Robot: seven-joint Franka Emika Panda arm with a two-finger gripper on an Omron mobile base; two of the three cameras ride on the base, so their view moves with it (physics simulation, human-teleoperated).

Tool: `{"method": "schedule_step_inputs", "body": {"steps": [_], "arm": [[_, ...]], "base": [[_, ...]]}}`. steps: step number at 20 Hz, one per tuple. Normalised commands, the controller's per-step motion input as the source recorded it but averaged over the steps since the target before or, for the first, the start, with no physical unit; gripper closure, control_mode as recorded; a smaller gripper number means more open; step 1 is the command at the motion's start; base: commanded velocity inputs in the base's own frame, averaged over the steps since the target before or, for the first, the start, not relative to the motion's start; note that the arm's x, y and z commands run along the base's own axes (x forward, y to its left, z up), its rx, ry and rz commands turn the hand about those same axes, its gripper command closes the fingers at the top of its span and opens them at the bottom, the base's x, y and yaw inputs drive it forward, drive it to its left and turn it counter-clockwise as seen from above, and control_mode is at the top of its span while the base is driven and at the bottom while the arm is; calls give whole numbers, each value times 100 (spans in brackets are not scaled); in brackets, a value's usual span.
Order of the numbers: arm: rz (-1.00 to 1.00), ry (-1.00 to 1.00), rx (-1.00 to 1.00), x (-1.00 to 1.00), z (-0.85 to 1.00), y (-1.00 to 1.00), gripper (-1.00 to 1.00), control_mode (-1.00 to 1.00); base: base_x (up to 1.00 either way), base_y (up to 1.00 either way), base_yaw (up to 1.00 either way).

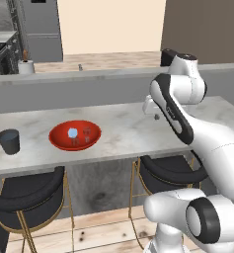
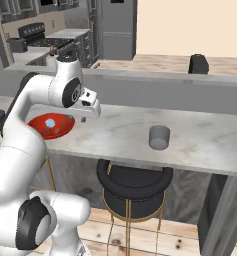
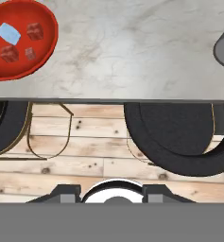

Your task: There are four ice cubes in the ice bowl. Place two ice cubes in each glass of water.

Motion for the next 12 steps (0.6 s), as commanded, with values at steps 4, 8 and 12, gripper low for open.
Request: {"method": "schedule_step_inputs", "body": {"steps": [4,8,12], "arm": [[0,0,0,-32,-1,0,-100,-100],[0,-2,-1,-59,-15,3,-100,-100],[0,-4,-2,-66,-22,12,-100,-100]], "base": [[0,0,0],[0,0,0],[0,0,0]]}}
